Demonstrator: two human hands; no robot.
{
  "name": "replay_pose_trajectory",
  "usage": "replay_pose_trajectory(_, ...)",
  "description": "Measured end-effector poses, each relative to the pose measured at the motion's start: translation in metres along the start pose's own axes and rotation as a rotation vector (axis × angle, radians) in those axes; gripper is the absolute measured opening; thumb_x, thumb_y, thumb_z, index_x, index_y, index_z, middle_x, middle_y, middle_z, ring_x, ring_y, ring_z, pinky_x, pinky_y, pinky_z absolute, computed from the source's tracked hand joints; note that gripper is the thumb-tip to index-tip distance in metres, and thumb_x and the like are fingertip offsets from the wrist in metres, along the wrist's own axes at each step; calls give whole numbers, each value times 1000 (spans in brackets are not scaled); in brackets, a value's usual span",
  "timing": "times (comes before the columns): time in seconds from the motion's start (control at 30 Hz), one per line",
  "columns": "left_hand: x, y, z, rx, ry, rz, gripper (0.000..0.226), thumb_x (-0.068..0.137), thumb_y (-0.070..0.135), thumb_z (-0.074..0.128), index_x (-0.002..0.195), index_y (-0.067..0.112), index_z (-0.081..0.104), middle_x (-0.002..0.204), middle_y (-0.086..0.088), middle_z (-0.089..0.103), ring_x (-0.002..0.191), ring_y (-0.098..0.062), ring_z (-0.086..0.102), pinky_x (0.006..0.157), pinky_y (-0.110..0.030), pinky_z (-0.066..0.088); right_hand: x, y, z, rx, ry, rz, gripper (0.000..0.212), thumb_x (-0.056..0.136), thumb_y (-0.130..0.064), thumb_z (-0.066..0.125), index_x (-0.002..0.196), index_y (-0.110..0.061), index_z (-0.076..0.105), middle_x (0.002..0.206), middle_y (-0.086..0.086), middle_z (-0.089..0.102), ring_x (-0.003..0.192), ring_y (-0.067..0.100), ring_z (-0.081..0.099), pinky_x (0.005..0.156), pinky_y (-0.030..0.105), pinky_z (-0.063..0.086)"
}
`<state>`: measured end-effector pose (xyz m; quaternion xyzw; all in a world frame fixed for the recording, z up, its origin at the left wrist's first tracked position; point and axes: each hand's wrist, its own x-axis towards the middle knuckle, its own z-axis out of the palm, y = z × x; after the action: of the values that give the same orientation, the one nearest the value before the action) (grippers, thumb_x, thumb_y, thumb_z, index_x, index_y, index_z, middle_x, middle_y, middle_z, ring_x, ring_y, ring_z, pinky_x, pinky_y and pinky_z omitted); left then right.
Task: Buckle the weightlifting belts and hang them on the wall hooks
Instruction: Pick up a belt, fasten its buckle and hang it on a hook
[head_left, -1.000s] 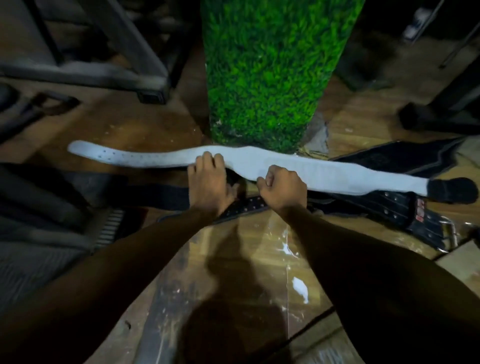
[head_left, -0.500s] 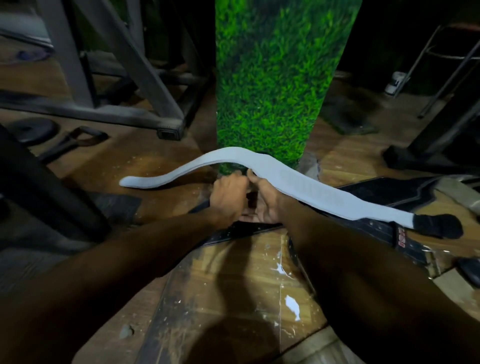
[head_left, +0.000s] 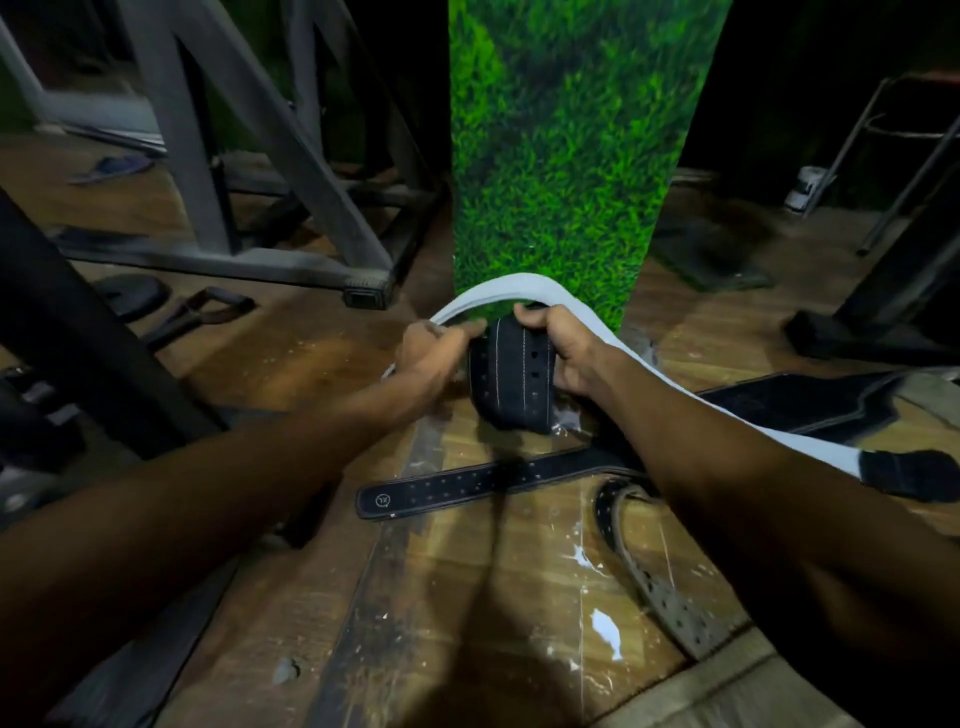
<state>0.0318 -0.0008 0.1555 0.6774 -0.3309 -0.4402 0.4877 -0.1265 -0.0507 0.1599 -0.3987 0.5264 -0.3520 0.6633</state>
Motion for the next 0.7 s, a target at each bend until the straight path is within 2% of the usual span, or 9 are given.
replay_pose_trajectory(0.1, 4, 28, 8, -166, -286, -163, 54, 79, 50, 80, 110, 8, 72, 95, -8, 76, 72, -23, 72, 47, -29, 56, -11, -15, 5, 94, -75, -52, 25, 100, -25, 58, 113, -6, 69, 108, 16, 75, 99, 33, 70, 88, 44, 57)
replay_pose_trajectory(0.2, 15, 50, 8, -84, -385, -181, 70, 72, 51, 80, 127, 9, 69, 120, -11, 75, 96, -29, 75, 71, -38, 61, -19, -29, 0, 123, -151, -132, 21, 100, -17, 57, 111, -5, 71, 106, 15, 77, 99, 30, 72, 93, 44, 57)
replay_pose_trajectory(0.27, 14, 60, 7, -83, -459, -198, 52, 85, 51, 66, 119, 12, 71, 113, -9, 75, 93, -29, 73, 77, -34, 57, -23, -35, -12, 155, -206, -175, 21, 98, -14, 60, 111, -3, 72, 108, 14, 76, 103, 29, 72, 105, 48, 53)
replay_pose_trajectory(0.33, 4, 65, 7, -117, -571, -210, 43, 88, 51, 65, 109, 14, 72, 102, -10, 74, 83, -27, 72, 80, -34, 57, -28, -37, -22, 169, -287, -211, 37, 91, -13, 67, 125, 0, 66, 122, 17, 69, 115, 30, 66, 112, 50, 48)
replay_pose_trajectory(0.43, 10, 66, 11, -218, -675, -167, 51, 81, 52, 71, 111, 11, 74, 100, -12, 75, 84, -29, 72, 89, -39, 57, -36, -43, -28, 174, -411, -246, 72, 71, -12, 87, 135, 4, 59, 126, 19, 66, 115, 29, 67, 106, 45, 53)
replay_pose_trajectory(0.53, 12, 79, 13, -255, -677, -88, 73, 66, 60, 82, 117, 9, 73, 108, -12, 72, 102, -32, 66, 107, -48, 47, -56, -73, -26, 173, -459, -306, 60, 73, -12, 87, 127, 5, 64, 123, 23, 69, 114, 34, 69, 107, 49, 53)
replay_pose_trajectory(0.57, 6, 84, 12, -264, -703, -52, 65, 68, 60, 82, 108, 10, 73, 101, -7, 74, 101, -29, 66, 106, -43, 48, -66, -88, -23, 166, -450, -330, 50, 80, -13, 79, 124, 5, 66, 122, 25, 69, 114, 36, 68, 108, 50, 51)
replay_pose_trajectory(0.63, -3, 91, 8, -292, -702, 79, 27, 92, 44, 64, 91, 16, 64, 70, 9, 75, 74, -7, 72, 80, -20, 57, -84, -119, -11, 154, -386, -363, 33, 83, -19, 69, 108, 3, 72, 103, 20, 74, 95, 32, 73, 97, 46, 56)
replay_pose_trajectory(0.7, -20, 102, 2, -321, -622, 171, 26, 107, 23, 42, 84, 21, 55, 48, 18, 65, 47, 6, 64, 53, -14, 51, -97, -148, 11, 149, -222, -388, 15, 86, -19, 66, 90, -5, 69, 81, 12, 72, 73, 27, 70, 79, 37, 60)
